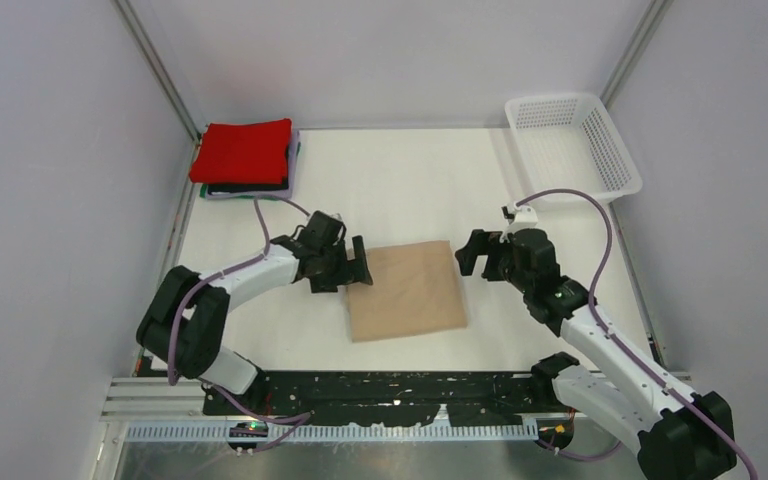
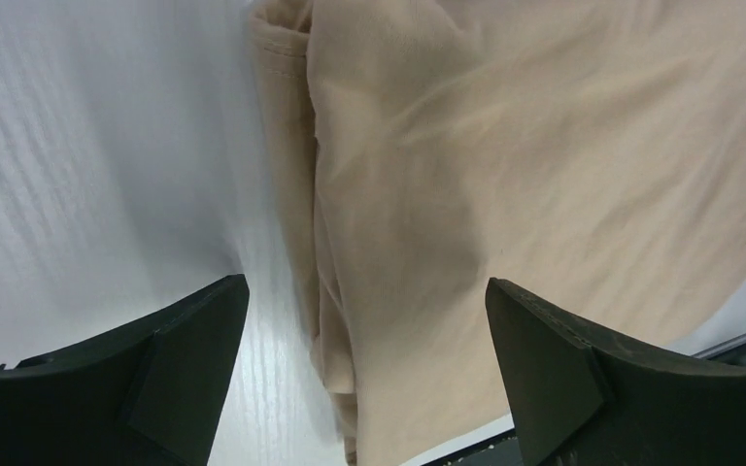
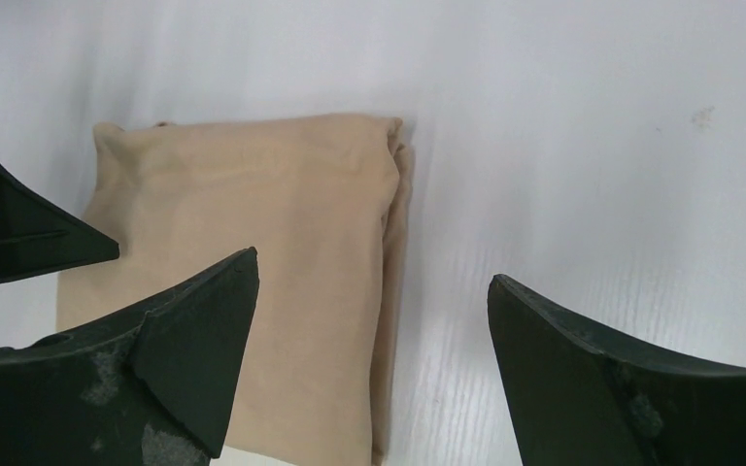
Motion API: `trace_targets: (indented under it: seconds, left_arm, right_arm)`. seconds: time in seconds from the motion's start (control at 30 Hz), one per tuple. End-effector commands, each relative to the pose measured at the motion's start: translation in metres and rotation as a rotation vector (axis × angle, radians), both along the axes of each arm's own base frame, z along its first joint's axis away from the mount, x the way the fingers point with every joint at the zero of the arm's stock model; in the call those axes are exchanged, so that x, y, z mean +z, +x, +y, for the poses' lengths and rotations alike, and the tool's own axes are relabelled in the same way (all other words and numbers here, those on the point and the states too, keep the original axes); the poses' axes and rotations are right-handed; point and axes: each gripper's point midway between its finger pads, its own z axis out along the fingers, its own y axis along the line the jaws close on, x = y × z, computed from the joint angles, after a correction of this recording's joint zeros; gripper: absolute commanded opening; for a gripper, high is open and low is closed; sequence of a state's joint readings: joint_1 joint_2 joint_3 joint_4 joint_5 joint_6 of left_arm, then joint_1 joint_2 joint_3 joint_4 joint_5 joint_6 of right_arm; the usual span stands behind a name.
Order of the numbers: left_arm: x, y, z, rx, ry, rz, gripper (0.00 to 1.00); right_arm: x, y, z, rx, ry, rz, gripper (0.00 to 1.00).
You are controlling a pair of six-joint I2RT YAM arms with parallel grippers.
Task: Fold and stack the t-shirts
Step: Put the neatly folded tshirt into the corner of the board with the left arm
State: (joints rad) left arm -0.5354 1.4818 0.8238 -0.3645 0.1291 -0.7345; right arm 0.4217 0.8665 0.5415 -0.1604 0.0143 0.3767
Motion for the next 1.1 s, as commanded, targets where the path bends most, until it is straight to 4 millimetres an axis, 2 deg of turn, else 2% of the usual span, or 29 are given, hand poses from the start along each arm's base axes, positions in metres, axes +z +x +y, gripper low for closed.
trace_targets:
  seconds: [0.0,0.13,0.17,0.27,0.37,0.43,0.53,0.63,0.83,0.9,1.07]
  left_arm:
    - [-0.012,0.002,-0.019,-0.019,-0.001,0.008,0.93]
    - [-0.03,-0.007,-0.037,-0.057,0.024,0.062,0.78]
    - [-0.034,-0.009,-0.037,-0.049,0.049,0.075,0.69]
    - [-0.045,-0.004,-0.033,0.018,0.189,0.057,0.54]
    - [-0.047,0.005,-0.033,0.011,0.314,0.053,0.27]
    - [-0.045,0.015,-0.021,0.041,0.437,0.041,0.01]
    - [-0.028,0.038,0.0,0.038,0.62,-0.029,0.0]
    - [0.004,0.068,0.023,0.049,0.802,-0.155,0.0]
    - [0.061,0.128,0.054,0.008,1.001,-0.305,0.0]
    - [0.081,0.15,0.071,0.025,1.092,-0.358,0.0]
    - [0.121,0.192,0.1,-0.007,1.297,-0.451,0.0]
  right_arm:
    - [0.007,0.0,-0.017,-0.068,-0.036,-0.032,0.95]
    - [0.006,-0.003,-0.022,-0.073,-0.058,-0.036,0.95]
    - [0.008,-0.004,-0.023,-0.074,-0.059,-0.04,0.95]
    - [0.009,-0.006,-0.026,-0.08,-0.065,-0.055,0.95]
    - [0.014,-0.008,-0.03,-0.095,-0.067,-0.083,0.95]
    - [0.017,-0.01,-0.032,-0.096,-0.062,-0.099,0.95]
    - [0.021,-0.013,-0.028,-0.077,-0.035,-0.128,0.95]
    - [0.021,-0.015,-0.028,-0.07,-0.017,-0.155,0.95]
    - [0.021,-0.015,-0.026,-0.063,-0.004,-0.168,0.95]
    - [0.02,-0.014,-0.027,-0.073,-0.009,-0.167,0.95]
    - [0.015,-0.012,-0.025,-0.067,-0.01,-0.163,0.95]
